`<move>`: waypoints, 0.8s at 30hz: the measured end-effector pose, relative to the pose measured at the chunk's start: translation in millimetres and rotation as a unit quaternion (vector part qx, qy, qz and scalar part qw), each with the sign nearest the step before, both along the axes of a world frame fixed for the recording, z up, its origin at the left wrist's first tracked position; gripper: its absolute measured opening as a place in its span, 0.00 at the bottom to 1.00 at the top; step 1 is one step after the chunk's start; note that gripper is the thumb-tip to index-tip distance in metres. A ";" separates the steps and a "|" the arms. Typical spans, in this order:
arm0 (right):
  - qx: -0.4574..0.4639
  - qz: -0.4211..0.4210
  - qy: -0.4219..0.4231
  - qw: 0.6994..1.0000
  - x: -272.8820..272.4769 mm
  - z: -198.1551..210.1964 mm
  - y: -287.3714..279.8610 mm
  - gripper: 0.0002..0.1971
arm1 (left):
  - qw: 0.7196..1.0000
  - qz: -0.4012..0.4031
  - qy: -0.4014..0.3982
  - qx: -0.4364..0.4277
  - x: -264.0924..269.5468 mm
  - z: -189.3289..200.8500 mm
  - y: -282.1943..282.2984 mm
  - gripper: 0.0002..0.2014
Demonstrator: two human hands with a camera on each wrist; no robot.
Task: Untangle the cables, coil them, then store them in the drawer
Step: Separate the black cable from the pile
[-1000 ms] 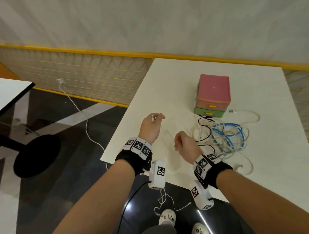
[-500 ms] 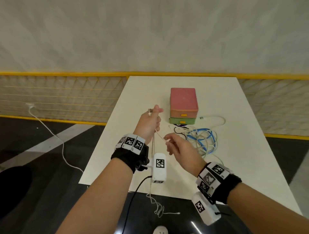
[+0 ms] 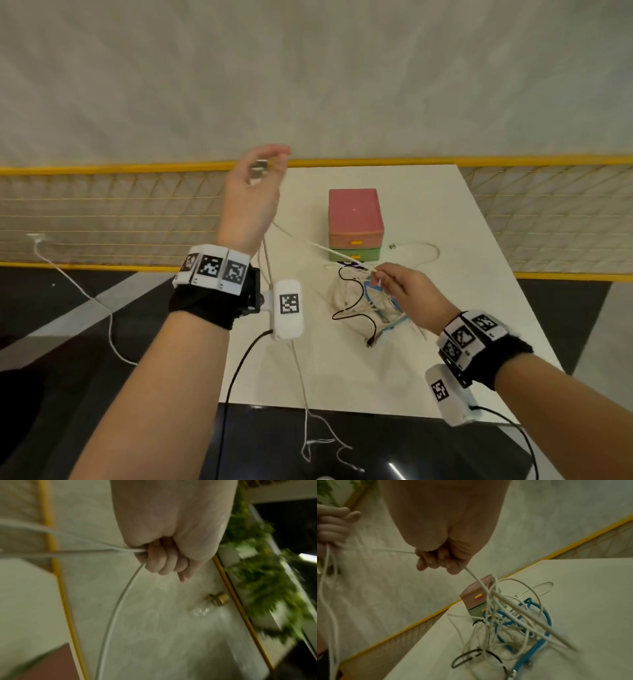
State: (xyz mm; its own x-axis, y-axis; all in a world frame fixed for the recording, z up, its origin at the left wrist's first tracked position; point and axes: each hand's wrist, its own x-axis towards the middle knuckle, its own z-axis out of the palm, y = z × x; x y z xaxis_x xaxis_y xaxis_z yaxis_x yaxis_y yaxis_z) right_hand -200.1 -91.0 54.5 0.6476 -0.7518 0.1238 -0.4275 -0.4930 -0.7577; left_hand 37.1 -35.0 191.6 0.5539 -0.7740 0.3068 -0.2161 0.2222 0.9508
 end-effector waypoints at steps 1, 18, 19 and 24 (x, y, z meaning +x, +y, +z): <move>-0.010 -0.012 0.000 1.000 -0.3 5.0 -4.2 0.11 | 0.995 -0.032 -0.081 0.044 -8.5 -1.1 1.2 0.05; -0.016 -0.007 -0.041 0.999 -4.7 31.2 -18.5 0.14 | 0.983 0.074 -0.132 0.103 -21.7 -9.9 -18.3 0.10; -0.018 -0.002 -0.033 0.999 -2.1 33.3 -19.1 0.14 | 0.974 0.071 -0.184 0.111 -25.1 -14.0 -17.2 0.09; -0.048 0.033 -0.009 0.998 17.6 54.0 -23.7 0.13 | 0.918 -0.115 -0.363 0.108 -66.6 -44.1 -8.1 0.38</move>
